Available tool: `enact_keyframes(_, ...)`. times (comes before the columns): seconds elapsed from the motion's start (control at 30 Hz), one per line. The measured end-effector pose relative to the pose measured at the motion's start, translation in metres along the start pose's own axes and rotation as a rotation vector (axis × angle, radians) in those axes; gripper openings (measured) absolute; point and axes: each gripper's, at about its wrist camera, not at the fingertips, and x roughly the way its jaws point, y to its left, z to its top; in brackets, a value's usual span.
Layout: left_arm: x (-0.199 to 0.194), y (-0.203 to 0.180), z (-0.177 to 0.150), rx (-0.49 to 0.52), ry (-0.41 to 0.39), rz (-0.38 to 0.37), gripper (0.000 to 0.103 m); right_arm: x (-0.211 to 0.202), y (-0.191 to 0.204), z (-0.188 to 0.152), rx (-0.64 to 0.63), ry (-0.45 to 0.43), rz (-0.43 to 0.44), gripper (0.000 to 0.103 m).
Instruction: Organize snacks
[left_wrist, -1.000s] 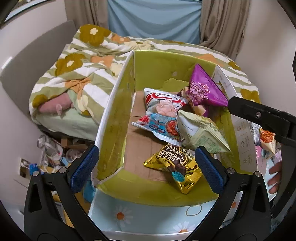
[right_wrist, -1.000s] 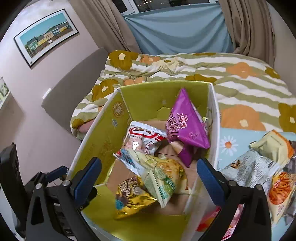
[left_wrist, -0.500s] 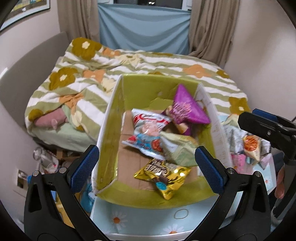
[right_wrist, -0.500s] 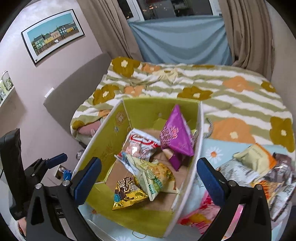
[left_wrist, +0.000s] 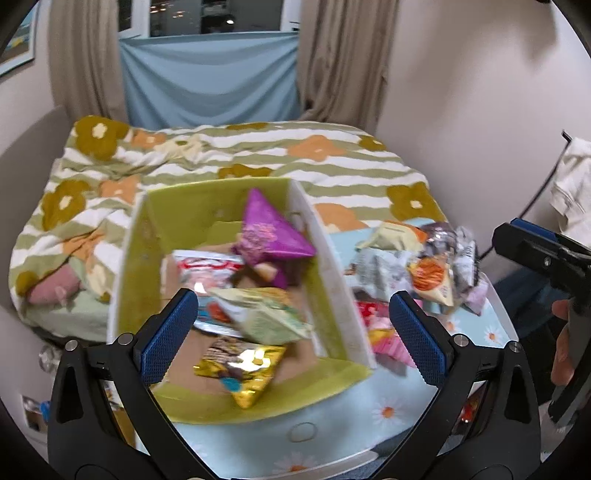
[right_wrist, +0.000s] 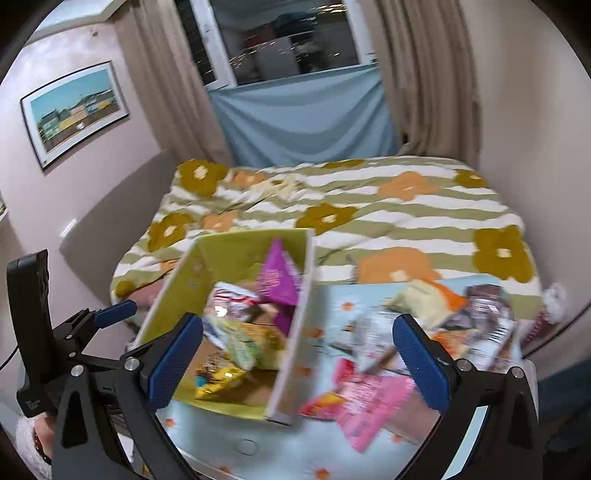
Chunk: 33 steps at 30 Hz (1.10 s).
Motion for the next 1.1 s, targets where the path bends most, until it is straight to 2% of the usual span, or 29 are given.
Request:
enact_keyframes(0.23, 0.009, -0.065, -0.002, 0.046, 0.004, -0.008, 0.103, -0.030, -0.068, -0.020, 0.057, -0.022, -0.057, 0.103)
enact_keyframes(0.4, 0.027, -0.116, -0.003, 0.014, 0.024, -0.018, 0.103, -0.037, -0.117, -0.029, 0.033, 0.006, -0.050, 0.103)
enact_keyframes(0.6, 0.062, -0.180, -0.010, 0.049, 0.061, -0.014, 0.103, -0.040, -0.172, -0.046, -0.018, 0.054, -0.011, 0.103)
enact_keyframes(0.7, 0.085, -0.202, -0.014, 0.066, 0.082, -0.008, 0.103, -0.032, -0.202, -0.051, -0.044, 0.087, 0.025, 0.103)
enact_keyframes(0.9, 0.132, -0.224, -0.026, 0.115, 0.114, 0.021, 0.103, -0.003, -0.235, -0.062, -0.128, 0.131, 0.097, 0.103)
enact_keyframes(1.1, 0.175, -0.235, -0.038, 0.236, 0.151, 0.060, 0.103, 0.034, -0.252, -0.077, -0.203, 0.176, 0.157, 0.103)
